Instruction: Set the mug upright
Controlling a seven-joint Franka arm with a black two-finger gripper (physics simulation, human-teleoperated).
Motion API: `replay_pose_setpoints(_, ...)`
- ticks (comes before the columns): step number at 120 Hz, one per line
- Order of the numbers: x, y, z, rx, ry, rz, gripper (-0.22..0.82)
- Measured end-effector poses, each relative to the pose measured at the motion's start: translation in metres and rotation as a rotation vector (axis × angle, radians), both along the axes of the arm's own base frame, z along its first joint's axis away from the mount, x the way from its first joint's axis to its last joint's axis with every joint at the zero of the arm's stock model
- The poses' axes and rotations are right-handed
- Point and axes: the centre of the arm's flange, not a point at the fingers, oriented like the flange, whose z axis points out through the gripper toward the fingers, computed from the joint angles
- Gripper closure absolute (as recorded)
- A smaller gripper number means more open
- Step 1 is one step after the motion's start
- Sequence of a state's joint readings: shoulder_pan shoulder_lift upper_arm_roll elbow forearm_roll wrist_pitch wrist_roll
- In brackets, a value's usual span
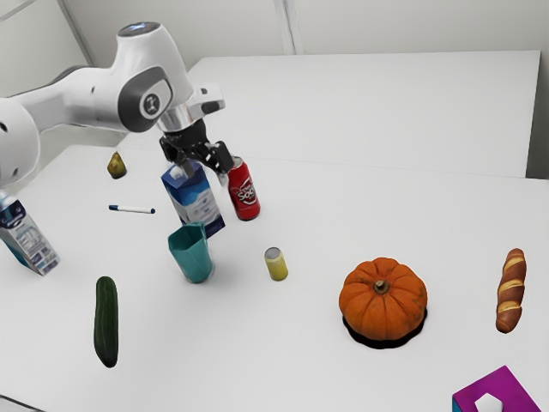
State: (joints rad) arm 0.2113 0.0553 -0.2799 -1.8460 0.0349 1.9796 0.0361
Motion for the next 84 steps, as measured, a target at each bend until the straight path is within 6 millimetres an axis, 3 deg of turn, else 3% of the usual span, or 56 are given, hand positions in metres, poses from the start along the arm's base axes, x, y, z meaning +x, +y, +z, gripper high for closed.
replay_pose_setpoints(14, 0.024, 0.003, 0.056, -0.024, -0.043, 0.009, 0.02)
replay_pose_setpoints(31, 0.043, 0.013, 0.097, -0.036, -0.052, 0.027, 0.01)
replay_pose_setpoints(43, 0.045, 0.016, 0.107, -0.038, -0.027, 0.031, 0.01)
replay_pose_setpoints(84, 0.035, 0.016, 0.104, -0.034, 0.054, 0.031, 0.0)
